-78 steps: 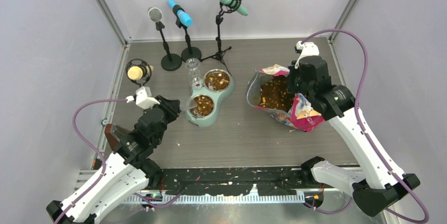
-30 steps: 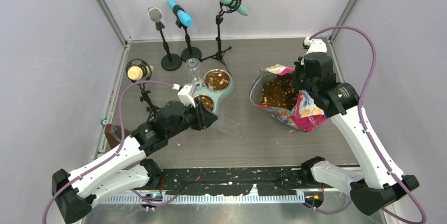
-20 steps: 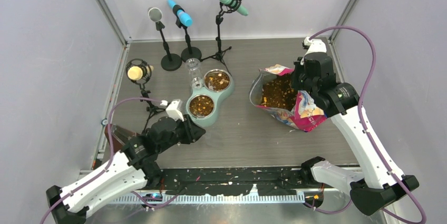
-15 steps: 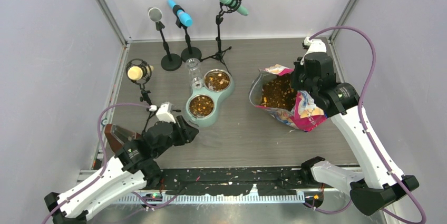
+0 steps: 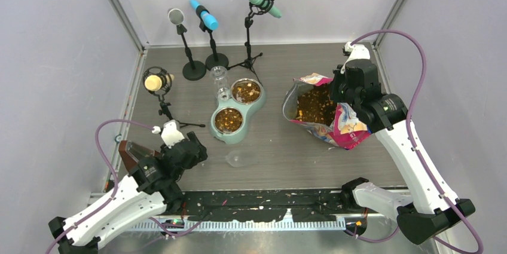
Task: Serve the pet food
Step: Place the spatula at the center of the board, then adjust the pet food bag at the center of the board.
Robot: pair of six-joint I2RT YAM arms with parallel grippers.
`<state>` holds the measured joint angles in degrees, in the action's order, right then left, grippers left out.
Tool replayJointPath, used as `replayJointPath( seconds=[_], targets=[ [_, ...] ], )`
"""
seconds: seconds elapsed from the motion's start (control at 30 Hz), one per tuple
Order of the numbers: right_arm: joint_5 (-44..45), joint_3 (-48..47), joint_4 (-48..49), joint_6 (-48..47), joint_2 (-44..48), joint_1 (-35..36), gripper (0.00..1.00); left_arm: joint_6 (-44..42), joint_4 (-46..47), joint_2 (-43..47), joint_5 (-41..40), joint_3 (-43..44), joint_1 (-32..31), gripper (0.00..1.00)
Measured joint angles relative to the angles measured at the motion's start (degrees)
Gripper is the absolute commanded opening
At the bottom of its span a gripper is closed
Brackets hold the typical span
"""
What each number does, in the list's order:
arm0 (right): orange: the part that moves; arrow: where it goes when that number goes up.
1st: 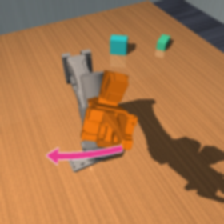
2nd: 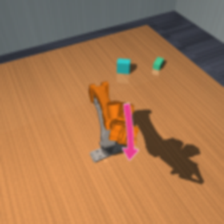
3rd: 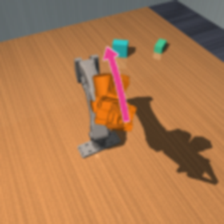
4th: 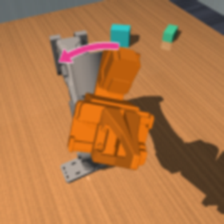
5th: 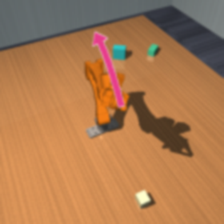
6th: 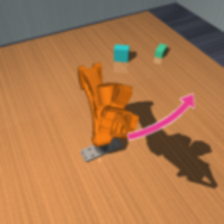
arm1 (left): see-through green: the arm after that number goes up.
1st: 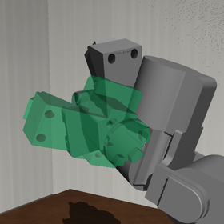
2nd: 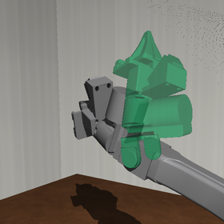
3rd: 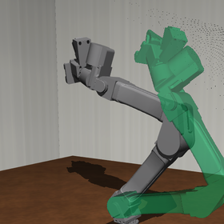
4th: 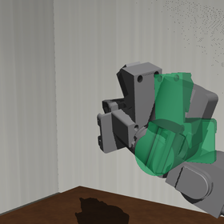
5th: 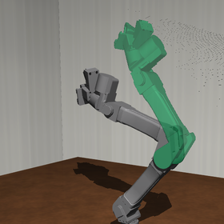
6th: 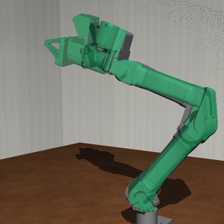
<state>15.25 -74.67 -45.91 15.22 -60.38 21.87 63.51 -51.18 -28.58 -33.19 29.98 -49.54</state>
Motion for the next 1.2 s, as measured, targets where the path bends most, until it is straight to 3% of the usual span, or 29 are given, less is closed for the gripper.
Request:
replayJointPath(
  seconds=[0.17, 0.3, 0.73, 0.87, 1.03, 1.2],
  targets=[
    [-0.4, 0.0, 0.0, 0.0, 0.0, 0.0, 0.05, 0.8, -5.2, -3.1, -3.5, 5.3, 0.0, 0.68],
    [-1.0, 0.0, 0.0, -0.1, 0.0, 0.0, 0.05, -3.7, -3.3, -5.8, -2.9, 8.6, 0.0, 0.68],
    [-2.6, 0.0, 0.0, -0.6, 0.0, -0.3, 0.05, -22.0, 21.1, -17.6, 16.0, 21.0, -0.7, 0.71],
    [-3.8, 0.0, 0.0, -1.2, 0.0, -0.4, 0.05, -27.0, 28.2, -27.2, 21.6, 29.5, -0.7, 0.71],
    [-5.8, 0.0, -0.5, -1.7, 0.0, -0.6, 0.05, -32.2, 32.0, -42.6, 26.9, 44.4, -0.7, 0.71],
    [-6.9, 0.0, -0.7, -1.9, 0.0, -0.6, 0.05, -34.2, 32.5, -55.5, 32.8, 53.7, -0.7, 0.71]
  ],
)
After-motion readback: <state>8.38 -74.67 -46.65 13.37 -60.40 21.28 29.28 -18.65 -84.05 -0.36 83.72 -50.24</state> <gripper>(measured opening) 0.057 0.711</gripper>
